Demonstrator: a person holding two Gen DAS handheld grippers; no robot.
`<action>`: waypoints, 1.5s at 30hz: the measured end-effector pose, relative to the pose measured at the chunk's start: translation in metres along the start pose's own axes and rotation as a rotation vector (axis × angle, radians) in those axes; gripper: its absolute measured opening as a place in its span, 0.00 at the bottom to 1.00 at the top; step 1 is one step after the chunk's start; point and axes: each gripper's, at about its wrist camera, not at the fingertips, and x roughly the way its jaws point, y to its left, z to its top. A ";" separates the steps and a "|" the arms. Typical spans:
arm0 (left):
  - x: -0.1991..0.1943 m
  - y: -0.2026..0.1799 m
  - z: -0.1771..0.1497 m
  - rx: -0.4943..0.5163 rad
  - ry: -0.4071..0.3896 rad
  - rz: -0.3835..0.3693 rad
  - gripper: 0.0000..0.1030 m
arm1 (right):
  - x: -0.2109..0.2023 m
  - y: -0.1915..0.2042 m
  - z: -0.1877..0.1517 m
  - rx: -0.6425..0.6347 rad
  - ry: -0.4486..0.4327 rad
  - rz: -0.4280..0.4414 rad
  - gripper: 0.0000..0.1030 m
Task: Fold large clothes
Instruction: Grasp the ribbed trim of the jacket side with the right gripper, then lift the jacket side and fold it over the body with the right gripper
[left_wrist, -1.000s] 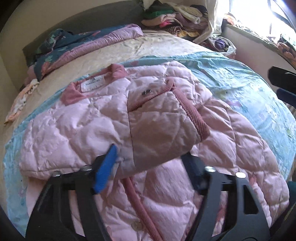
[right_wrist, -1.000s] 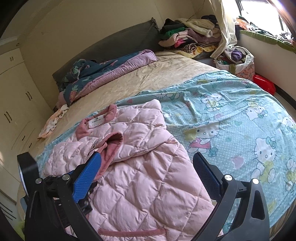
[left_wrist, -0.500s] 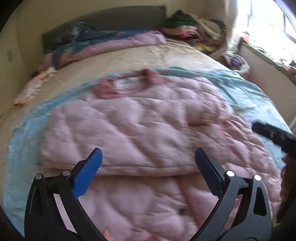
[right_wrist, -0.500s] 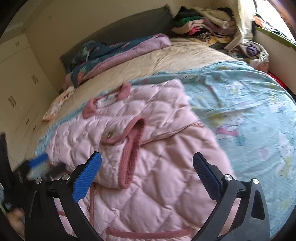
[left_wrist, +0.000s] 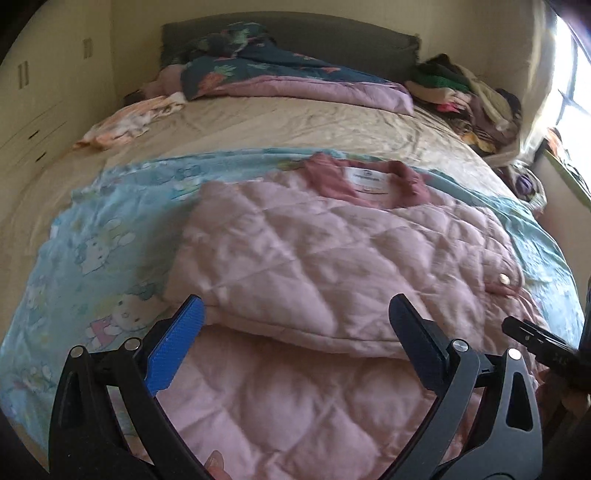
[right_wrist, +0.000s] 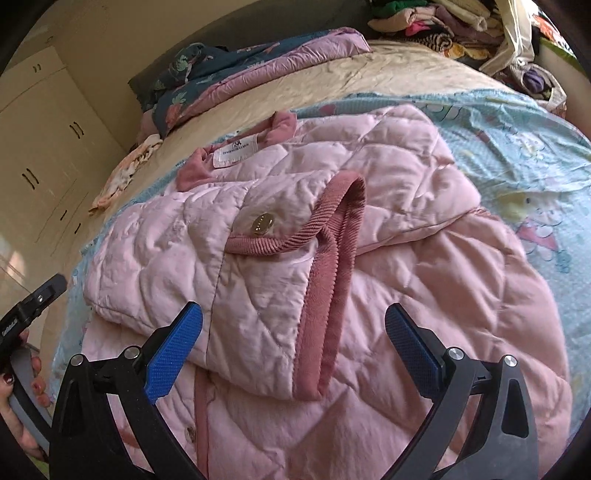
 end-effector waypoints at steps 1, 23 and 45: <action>-0.001 0.003 -0.002 -0.013 0.000 0.001 0.91 | 0.006 -0.001 0.000 0.013 0.010 0.007 0.96; 0.003 0.054 0.017 -0.144 -0.030 0.001 0.91 | -0.067 0.077 0.076 -0.410 -0.258 0.110 0.15; 0.067 0.001 0.059 -0.082 0.055 -0.087 0.91 | -0.001 0.017 0.082 -0.304 -0.129 0.021 0.18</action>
